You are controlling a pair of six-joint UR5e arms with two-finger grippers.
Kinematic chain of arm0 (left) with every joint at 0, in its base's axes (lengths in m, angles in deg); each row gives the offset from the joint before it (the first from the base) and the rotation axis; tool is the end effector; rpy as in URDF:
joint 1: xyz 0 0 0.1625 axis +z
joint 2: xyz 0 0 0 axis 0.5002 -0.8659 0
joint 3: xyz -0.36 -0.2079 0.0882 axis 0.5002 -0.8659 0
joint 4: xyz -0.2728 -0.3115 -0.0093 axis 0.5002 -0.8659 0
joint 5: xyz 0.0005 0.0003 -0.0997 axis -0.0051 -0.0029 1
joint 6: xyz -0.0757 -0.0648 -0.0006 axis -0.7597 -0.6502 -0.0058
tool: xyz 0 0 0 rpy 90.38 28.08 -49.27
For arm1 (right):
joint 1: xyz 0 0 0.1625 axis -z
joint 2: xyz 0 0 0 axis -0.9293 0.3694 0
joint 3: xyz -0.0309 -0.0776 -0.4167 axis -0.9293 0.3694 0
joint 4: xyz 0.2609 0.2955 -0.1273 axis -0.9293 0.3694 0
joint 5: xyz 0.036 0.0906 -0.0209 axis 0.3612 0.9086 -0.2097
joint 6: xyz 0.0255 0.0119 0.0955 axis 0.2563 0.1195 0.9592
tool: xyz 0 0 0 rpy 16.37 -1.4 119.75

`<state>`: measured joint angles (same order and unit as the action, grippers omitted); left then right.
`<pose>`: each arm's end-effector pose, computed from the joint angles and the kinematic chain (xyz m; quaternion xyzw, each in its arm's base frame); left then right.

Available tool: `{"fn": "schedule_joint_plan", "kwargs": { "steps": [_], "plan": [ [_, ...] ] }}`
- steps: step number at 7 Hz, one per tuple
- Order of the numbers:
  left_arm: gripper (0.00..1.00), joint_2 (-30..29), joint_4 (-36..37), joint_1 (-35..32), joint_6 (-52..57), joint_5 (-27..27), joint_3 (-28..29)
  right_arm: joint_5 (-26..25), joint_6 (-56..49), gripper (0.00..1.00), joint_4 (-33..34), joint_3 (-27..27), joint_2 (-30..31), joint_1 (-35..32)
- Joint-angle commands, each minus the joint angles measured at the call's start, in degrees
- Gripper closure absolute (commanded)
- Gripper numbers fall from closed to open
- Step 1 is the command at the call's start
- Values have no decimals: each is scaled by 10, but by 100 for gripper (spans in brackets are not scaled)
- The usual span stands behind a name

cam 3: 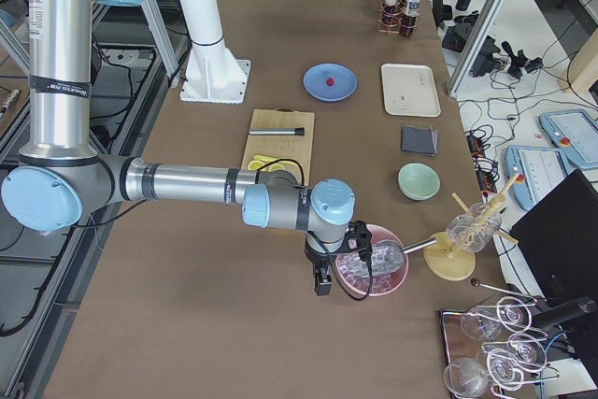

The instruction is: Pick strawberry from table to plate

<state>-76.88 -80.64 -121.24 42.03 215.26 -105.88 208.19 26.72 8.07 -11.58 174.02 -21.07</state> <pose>-0.0719 -0.4727 0.6588 -0.0041 0.3924 0.0779 0.9165 0.0653 -0.4492 0.6765 0.0075 -0.3374 -0.0831 0.9376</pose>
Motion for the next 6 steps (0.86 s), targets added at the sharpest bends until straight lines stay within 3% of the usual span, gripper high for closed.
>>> {"fn": "schedule_joint_plan", "kwargs": {
  "steps": [1,6],
  "plan": [
    [1,0,0,0,0,0,0,0,0,0,0,0,0,0],
    [1,1,0,-1,1,1,0,0,0,0,0,-1,4,0]
  ]
}}
